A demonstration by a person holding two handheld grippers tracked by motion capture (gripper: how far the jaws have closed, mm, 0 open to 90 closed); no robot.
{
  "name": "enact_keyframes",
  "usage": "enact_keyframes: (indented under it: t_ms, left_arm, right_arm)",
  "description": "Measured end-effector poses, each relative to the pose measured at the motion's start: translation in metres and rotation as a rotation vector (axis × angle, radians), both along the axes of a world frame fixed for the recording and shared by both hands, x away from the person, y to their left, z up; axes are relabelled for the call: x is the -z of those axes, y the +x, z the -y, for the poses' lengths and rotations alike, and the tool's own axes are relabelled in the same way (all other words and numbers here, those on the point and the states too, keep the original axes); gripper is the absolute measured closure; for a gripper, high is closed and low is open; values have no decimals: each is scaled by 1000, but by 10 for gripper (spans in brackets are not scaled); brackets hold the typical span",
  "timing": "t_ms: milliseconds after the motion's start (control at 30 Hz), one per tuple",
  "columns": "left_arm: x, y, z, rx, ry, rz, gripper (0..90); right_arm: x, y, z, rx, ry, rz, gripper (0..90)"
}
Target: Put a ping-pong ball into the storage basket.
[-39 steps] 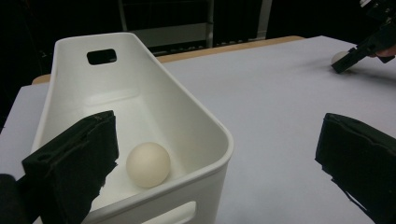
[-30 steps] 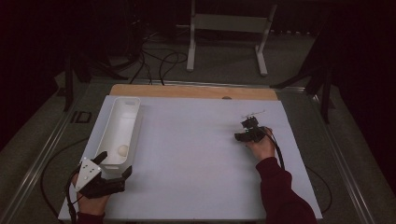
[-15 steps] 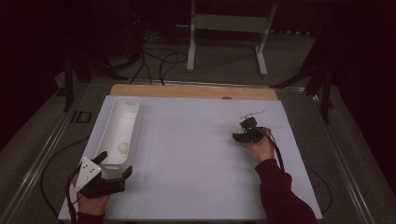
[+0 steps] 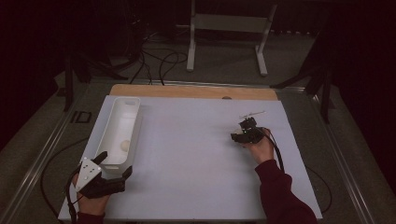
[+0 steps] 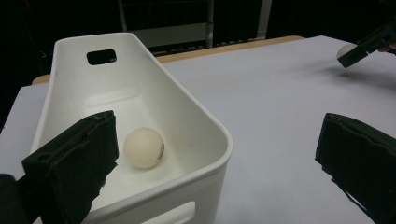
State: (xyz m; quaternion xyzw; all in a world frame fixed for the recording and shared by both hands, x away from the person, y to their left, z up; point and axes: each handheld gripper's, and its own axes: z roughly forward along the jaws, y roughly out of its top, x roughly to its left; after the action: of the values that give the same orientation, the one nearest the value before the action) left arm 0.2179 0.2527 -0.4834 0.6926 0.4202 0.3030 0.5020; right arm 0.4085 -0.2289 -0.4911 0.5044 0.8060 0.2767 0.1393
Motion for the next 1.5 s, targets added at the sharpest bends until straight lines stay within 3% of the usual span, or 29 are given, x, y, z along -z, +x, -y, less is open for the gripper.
enact_keyframes:
  t_ms: [1500]
  left_arm:
    - [0, 0, 0, 1, 2, 2, 1]
  right_arm:
    - [-16, -13, -23, -85, 61, 32, 504]
